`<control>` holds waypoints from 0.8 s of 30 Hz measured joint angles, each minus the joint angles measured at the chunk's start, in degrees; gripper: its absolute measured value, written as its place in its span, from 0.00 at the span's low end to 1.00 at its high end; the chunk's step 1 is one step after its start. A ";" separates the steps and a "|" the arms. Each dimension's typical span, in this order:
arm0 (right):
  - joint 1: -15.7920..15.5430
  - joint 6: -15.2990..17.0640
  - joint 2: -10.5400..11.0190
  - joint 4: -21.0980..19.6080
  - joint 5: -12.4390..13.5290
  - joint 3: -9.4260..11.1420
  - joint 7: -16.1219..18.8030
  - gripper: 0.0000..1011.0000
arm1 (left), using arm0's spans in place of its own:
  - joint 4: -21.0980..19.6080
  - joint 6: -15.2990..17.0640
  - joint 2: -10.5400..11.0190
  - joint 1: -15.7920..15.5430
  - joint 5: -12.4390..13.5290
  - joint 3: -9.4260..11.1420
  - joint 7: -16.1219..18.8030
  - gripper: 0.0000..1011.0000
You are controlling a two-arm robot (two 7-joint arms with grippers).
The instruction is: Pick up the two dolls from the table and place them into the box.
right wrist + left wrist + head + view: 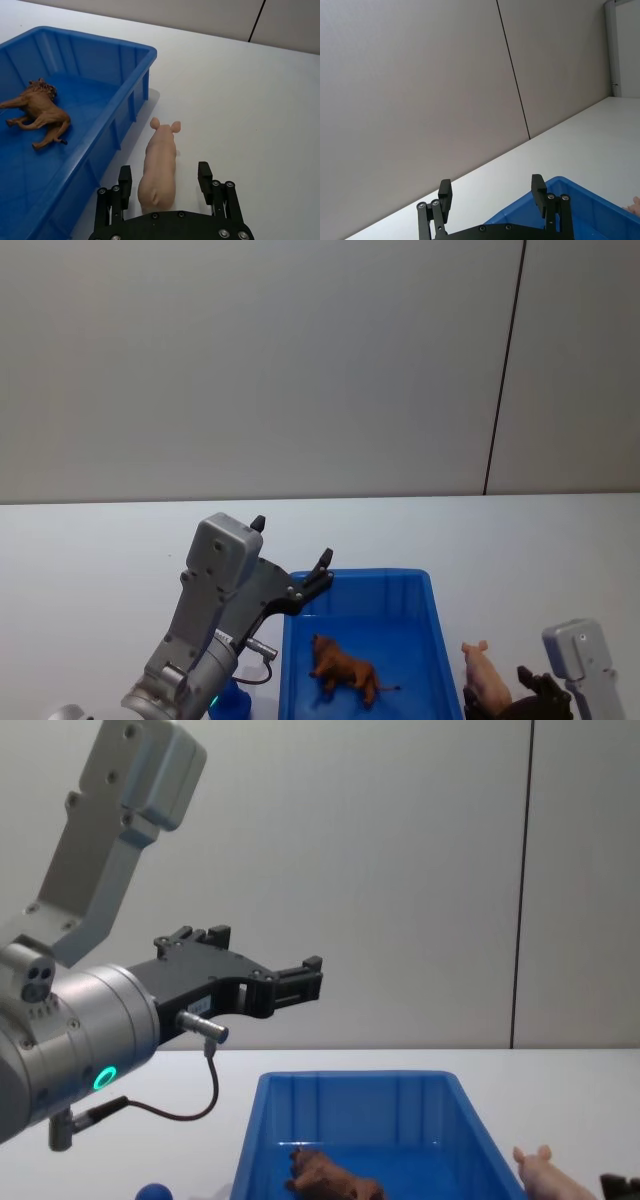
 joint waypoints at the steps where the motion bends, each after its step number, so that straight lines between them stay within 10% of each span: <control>1: 0.11 0.06 -0.14 0.40 -0.01 -0.04 0.13 0.82 | 0.00 0.00 0.00 0.00 0.00 0.00 0.00 0.99; 16: 0.34 0.35 -0.85 2.06 0.02 -0.20 -0.08 0.38 | 0.00 0.00 0.00 0.00 0.00 0.00 0.00 0.99; 24: 0.03 -1.03 -0.86 0.84 -0.56 -0.16 -0.51 0.36 | 0.00 0.00 0.00 0.00 0.00 0.00 0.00 0.99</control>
